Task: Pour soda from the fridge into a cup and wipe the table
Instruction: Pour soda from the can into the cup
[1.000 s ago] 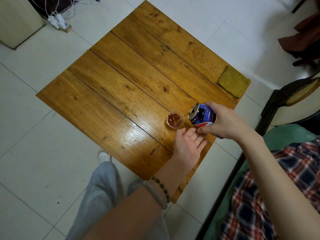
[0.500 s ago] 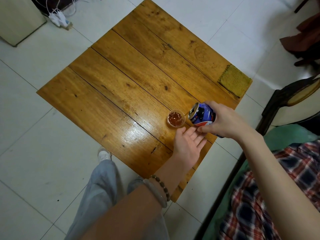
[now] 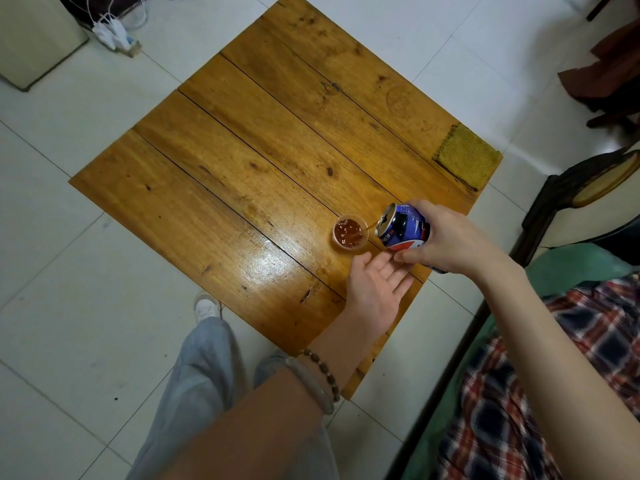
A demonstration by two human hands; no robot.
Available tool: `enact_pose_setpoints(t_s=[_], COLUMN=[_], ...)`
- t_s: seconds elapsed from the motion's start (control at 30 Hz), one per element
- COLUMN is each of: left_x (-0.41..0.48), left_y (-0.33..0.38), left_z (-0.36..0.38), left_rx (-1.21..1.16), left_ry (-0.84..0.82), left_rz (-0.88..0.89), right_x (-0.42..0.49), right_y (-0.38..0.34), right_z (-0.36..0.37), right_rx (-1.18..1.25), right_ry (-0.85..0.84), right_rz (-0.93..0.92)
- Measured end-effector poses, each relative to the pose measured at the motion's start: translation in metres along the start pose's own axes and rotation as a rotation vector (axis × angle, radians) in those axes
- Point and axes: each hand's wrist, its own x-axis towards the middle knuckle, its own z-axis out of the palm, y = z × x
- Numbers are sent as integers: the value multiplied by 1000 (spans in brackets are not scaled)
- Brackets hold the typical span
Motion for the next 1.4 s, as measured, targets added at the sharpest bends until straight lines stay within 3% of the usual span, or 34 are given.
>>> enact_pose_setpoints(t_s=[1.4], left_x=[5], left_y=[2], left_z=[-3], left_rx=[-1], left_ry=[14], left_rz=[6], right_x=[4], right_y=[-1], right_z=[2], right_rx=[9], right_ry=[0], right_rz=[2])
